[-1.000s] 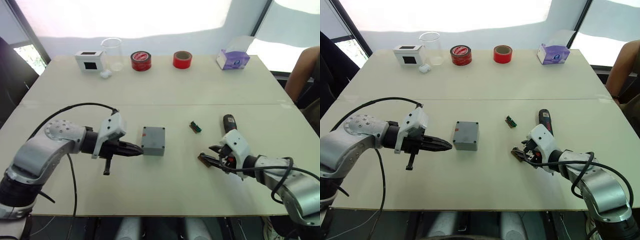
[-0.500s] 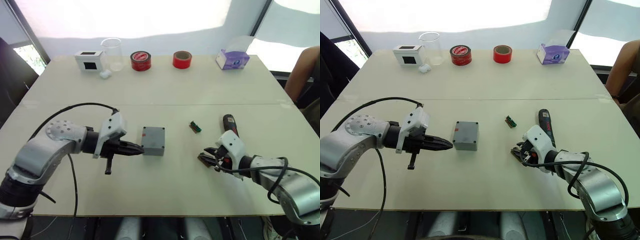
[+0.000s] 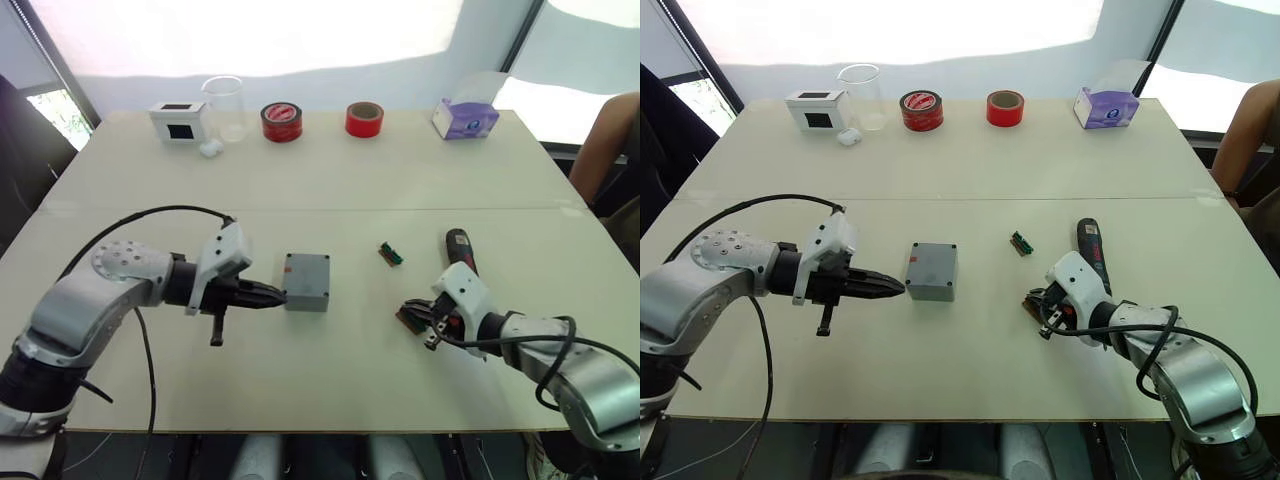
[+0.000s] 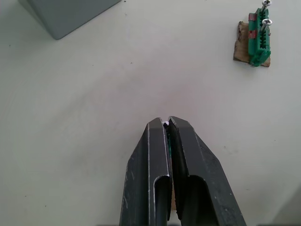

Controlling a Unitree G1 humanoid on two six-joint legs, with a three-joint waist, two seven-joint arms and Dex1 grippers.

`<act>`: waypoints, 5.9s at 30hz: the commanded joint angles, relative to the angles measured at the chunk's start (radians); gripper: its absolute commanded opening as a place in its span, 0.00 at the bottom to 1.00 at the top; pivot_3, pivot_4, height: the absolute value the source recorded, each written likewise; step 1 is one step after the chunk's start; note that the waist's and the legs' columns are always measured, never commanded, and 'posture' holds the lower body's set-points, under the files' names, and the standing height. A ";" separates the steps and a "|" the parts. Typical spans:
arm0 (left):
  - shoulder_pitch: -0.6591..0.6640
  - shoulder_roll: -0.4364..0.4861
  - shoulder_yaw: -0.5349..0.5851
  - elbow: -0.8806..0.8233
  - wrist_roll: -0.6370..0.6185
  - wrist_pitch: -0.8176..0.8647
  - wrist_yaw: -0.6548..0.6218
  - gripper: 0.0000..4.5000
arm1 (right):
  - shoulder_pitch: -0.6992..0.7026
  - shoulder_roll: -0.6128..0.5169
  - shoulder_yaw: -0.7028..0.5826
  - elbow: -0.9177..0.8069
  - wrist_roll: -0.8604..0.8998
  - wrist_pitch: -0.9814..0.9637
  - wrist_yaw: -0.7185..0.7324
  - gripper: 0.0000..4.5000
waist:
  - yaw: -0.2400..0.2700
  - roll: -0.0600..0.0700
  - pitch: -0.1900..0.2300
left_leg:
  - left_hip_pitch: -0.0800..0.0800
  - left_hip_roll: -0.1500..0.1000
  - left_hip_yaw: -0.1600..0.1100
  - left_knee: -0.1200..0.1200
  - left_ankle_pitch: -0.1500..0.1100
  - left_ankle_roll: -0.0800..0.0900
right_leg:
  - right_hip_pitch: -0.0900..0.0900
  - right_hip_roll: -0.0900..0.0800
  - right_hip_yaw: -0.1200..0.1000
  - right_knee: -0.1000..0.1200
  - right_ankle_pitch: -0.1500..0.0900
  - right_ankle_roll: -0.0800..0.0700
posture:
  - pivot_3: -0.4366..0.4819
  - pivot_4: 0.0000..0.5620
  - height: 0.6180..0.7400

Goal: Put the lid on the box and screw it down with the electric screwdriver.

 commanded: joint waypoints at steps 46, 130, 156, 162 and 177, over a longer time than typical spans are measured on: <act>0.045 -0.014 0.177 0.071 -0.065 0.049 0.166 0.00 | -0.511 0.254 0.272 0.305 -0.070 -0.143 0.033 0.02 | -0.003 -0.001 0.000 | 0.001 0.000 0.000 0.000 0.001 -0.001 | -0.002 -0.001 0.000 0.003 0.000 0.000 | 0.48 0.27 1.00; 0.008 -0.073 0.185 0.070 -0.093 0.059 0.184 0.00 | -0.522 0.282 0.231 0.321 -0.094 -0.123 0.043 0.82 | -0.002 -0.001 0.000 | 0.001 0.000 0.001 -0.001 0.001 -0.001 | -0.002 -0.001 0.001 0.002 0.000 0.000 | 0.48 0.27 1.00; -0.189 -0.111 -0.080 0.073 0.024 -0.126 -0.021 0.00 | -0.655 -0.334 0.078 0.607 0.281 0.706 0.020 0.99 | -0.002 0.001 0.001 | 0.000 0.001 0.003 -0.002 0.000 0.001 | -0.002 -0.001 0.002 -0.001 0.000 -0.001 | 0.48 0.27 1.00; -0.179 -0.104 -0.071 0.043 0.027 -0.121 -0.022 0.00 | -0.709 -0.307 0.136 0.722 0.351 0.706 -0.044 0.99 | -0.003 0.001 0.001 | -0.001 0.000 0.003 -0.001 -0.001 0.001 | -0.002 -0.001 0.002 -0.001 0.000 -0.001 | 0.48 0.27 1.00; -0.089 -0.079 0.007 -0.064 -0.016 -0.048 0.072 0.00 | -0.743 -0.280 0.331 0.763 0.276 0.701 -0.030 0.87 | -0.001 0.000 0.001 | -0.002 0.001 0.002 0.000 -0.001 0.001 | -0.002 -0.001 0.001 -0.001 0.000 -0.001 | 0.48 0.27 1.00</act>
